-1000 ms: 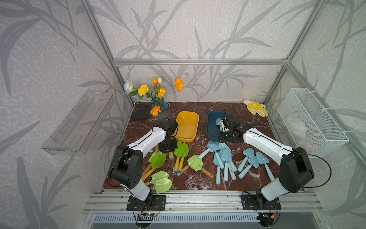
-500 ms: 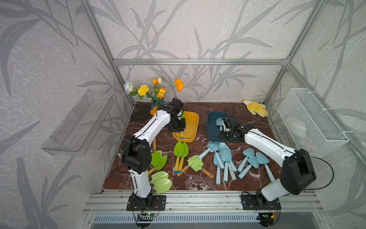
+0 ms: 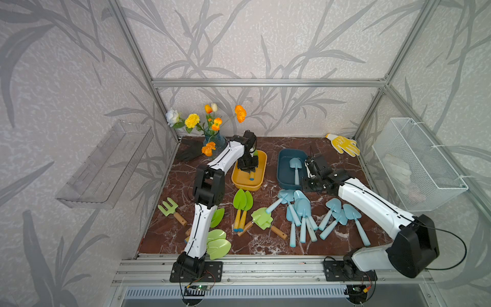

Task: Sort the small shovels by color and place them into the storage box
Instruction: Place the shovel in the storage box.

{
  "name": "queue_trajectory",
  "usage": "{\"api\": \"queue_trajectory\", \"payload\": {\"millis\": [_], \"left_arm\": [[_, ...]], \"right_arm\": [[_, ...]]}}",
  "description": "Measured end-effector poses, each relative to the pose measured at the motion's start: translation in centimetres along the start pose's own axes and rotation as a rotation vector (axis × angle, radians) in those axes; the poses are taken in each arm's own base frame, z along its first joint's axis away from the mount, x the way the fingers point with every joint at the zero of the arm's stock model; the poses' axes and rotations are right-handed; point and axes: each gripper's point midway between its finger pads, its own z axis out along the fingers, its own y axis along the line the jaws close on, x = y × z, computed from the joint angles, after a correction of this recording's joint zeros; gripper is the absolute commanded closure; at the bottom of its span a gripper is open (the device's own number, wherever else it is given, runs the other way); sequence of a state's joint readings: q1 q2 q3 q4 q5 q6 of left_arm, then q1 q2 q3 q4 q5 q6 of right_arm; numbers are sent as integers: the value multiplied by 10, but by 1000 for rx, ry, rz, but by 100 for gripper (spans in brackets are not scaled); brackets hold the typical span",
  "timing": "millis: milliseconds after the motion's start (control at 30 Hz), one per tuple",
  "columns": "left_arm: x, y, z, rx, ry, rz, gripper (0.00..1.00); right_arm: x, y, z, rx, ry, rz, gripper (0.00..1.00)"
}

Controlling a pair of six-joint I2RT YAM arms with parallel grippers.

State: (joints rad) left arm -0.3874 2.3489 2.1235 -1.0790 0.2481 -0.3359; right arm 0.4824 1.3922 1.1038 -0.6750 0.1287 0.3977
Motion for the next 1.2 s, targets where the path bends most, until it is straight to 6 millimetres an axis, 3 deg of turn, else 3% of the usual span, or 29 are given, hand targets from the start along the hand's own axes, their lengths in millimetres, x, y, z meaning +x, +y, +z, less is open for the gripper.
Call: {"api": "queue_trajectory", "payload": {"millis": [233,500,733,767,933,1067,1200], "left_arm": [[19,-28,12,35,60,0,100],[27,-42,31,47,106,-43,99],[24,-41,29,31,96,-87,46],[23,-40,27,25,90,-91,43],[17,-43,-1,30,32,-87,40],[18,-49,-48,61,-54,-71,37],[34,-45,-88,82,-142,-76,33]], "right_arm": [[8,-10,-2,27,2,12,56],[12,-14,-3,37,0,22,53],[17,-13,-3,25,15,23,44],[19,-13,-2,20,23,23,44],[36,-13,-1,2,67,26,43],[52,-11,-7,-30,104,23,44],[74,-2,-14,-64,146,14,45]]}}
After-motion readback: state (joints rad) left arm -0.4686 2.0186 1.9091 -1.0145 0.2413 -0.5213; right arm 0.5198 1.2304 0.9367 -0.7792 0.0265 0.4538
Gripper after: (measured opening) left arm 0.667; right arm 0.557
